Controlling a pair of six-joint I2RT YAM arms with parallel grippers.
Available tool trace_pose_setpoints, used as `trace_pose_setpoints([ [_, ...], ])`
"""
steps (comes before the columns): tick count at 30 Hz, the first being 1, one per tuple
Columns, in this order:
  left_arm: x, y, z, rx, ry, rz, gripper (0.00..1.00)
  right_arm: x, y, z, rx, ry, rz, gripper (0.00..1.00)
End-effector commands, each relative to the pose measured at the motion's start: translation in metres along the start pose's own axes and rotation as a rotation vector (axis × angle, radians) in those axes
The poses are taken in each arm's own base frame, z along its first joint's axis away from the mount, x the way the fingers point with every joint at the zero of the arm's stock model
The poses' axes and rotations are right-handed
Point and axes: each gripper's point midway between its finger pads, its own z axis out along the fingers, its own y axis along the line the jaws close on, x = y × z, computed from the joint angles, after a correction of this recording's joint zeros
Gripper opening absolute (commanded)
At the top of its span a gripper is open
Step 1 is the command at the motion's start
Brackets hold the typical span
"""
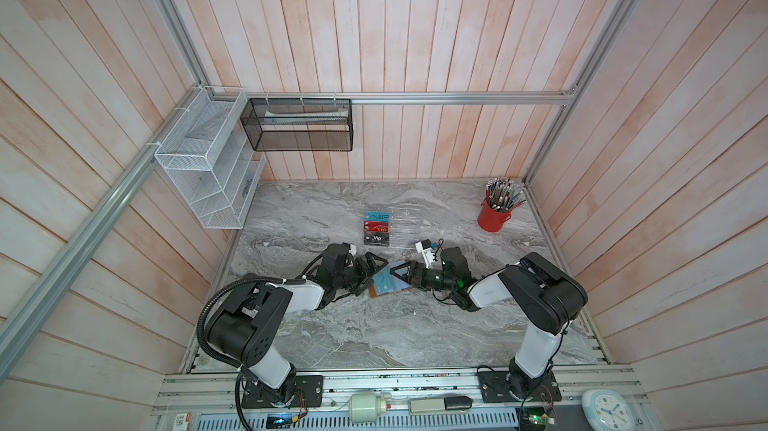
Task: Take the credit cards out of the card holder
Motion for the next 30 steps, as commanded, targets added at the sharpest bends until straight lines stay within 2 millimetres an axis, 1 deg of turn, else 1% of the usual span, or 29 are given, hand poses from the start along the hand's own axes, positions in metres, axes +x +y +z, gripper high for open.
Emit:
trace_pose_setpoints([
  [1, -0.005, -0.016, 0.005, 0.051, -0.005, -0.003, 1.0, 0.009, -0.01, -0.001, 0.012, 0.021, 0.035, 0.98],
  [9, -0.009, -0.022, 0.008, 0.091, -0.019, -0.038, 1.0, 0.011, -0.009, -0.002, -0.001, 0.02, 0.043, 0.98],
  [17, -0.009, -0.037, 0.017, 0.119, -0.006, -0.027, 1.0, 0.012, -0.007, -0.003, -0.011, 0.021, 0.046, 0.98],
  [20, -0.011, -0.04, 0.017, 0.124, -0.011, -0.026, 1.0, 0.012, -0.006, -0.004, -0.013, 0.021, 0.045, 0.98],
  [26, -0.012, -0.045, 0.021, 0.133, -0.007, -0.027, 1.0, 0.01, 0.001, -0.008, -0.027, 0.01, 0.032, 0.98],
  [30, -0.01, -0.051, 0.027, 0.142, 0.002, -0.022, 1.0, 0.009, 0.004, -0.01, -0.031, 0.005, 0.027, 0.98],
])
